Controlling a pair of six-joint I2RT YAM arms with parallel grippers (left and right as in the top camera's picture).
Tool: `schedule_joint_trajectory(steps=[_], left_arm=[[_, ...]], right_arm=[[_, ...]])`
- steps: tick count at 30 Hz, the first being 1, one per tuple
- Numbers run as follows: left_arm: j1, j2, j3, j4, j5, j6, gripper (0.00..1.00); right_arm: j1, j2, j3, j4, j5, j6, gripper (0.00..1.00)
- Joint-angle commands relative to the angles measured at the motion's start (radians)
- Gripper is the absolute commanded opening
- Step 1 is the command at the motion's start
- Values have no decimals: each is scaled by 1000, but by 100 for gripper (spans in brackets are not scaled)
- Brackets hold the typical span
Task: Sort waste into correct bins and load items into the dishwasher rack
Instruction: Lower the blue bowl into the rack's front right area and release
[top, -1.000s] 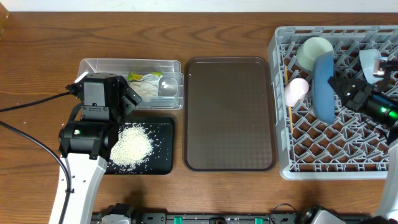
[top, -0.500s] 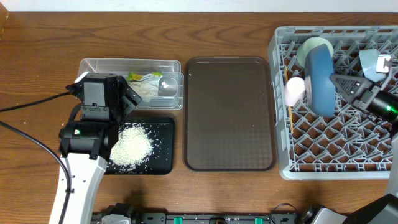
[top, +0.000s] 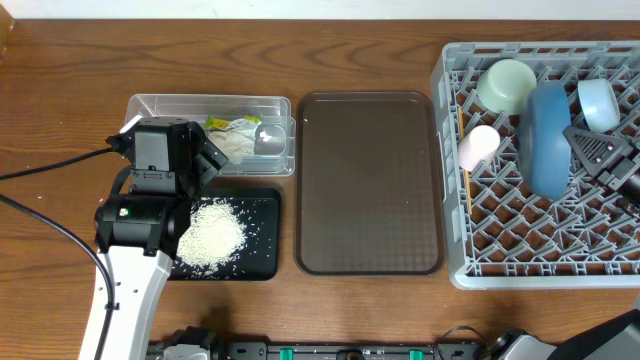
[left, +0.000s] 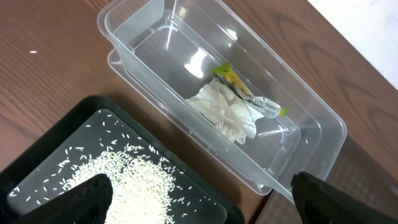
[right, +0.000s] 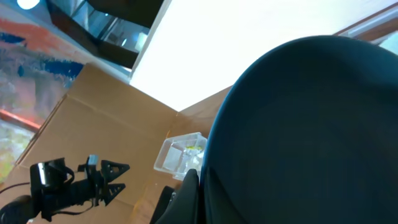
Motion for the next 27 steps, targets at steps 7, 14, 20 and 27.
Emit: schedule_joint_trajectory(steps=[7, 14, 20, 27], left_arm=[[5, 3, 0, -2, -15, 6, 95], [5, 3, 0, -2, -15, 6, 95], [5, 3, 0, -2, -15, 6, 95], [5, 3, 0, -2, -15, 6, 95]], right_arm=[[-21, 4, -45, 27, -81, -19, 1], [-20, 4, -45, 56, -94, 34, 1], [-15, 4, -45, 56, -94, 60, 1], [42, 4, -45, 86, -93, 60, 1]])
